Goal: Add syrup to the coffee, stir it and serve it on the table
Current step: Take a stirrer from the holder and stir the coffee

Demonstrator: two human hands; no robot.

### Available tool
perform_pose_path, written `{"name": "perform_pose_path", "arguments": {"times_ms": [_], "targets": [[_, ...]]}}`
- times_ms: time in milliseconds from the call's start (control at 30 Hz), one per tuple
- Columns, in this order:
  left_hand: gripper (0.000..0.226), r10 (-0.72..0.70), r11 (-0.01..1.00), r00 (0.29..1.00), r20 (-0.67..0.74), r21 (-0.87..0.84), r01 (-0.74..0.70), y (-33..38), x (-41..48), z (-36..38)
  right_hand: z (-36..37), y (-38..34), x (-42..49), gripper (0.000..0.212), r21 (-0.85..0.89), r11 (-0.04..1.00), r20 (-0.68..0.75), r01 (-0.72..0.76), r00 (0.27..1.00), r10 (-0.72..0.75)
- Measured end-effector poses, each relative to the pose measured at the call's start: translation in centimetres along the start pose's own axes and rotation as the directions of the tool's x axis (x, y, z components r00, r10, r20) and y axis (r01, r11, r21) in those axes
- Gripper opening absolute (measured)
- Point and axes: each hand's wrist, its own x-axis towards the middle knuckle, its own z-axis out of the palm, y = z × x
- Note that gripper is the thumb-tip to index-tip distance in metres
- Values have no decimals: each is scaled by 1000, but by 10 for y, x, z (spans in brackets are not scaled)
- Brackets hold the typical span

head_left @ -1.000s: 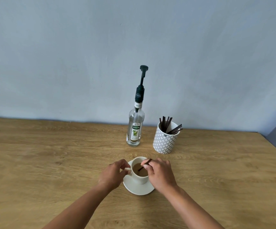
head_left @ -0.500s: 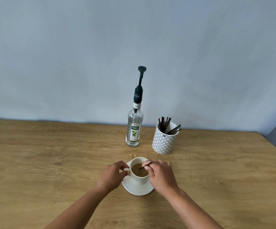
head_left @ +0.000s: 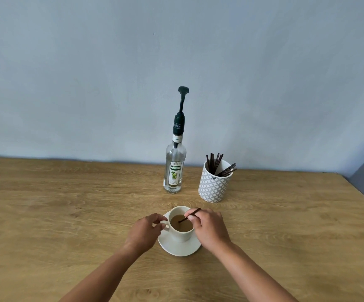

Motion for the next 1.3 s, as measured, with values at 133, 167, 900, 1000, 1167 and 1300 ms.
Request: {"name": "perform_pose_path", "arguments": {"times_ms": [133,167,900,1000,1167,1300], "targets": [[17,0,1000,1000,-8,-13,0,-2,-1,1,-6,3,2,18,-100,994,-19,47,999,-49],[18,-3,1000,1000,-9,-19,3,-3,-1,2,-5,4,1,18,-88,994,-12,59,998,-61],[26,-1,997,957,-292,69,22,-16,-5,9,2,0,7,18,6,995,45,97,994,-98],[27,-17,989,946,-323,135,63,-30,-8,12,2,1,9,21,-46,994,34,98,995,-97],[37,12,941,947,-321,323,98,-49,-12,19,-5,3,7,16,-149,976,-28,156,986,-162],[48,40,895,964,-263,438,83,-60,-18,29,-4,3,5,17,-88,985,10,148,989,-147]]}}
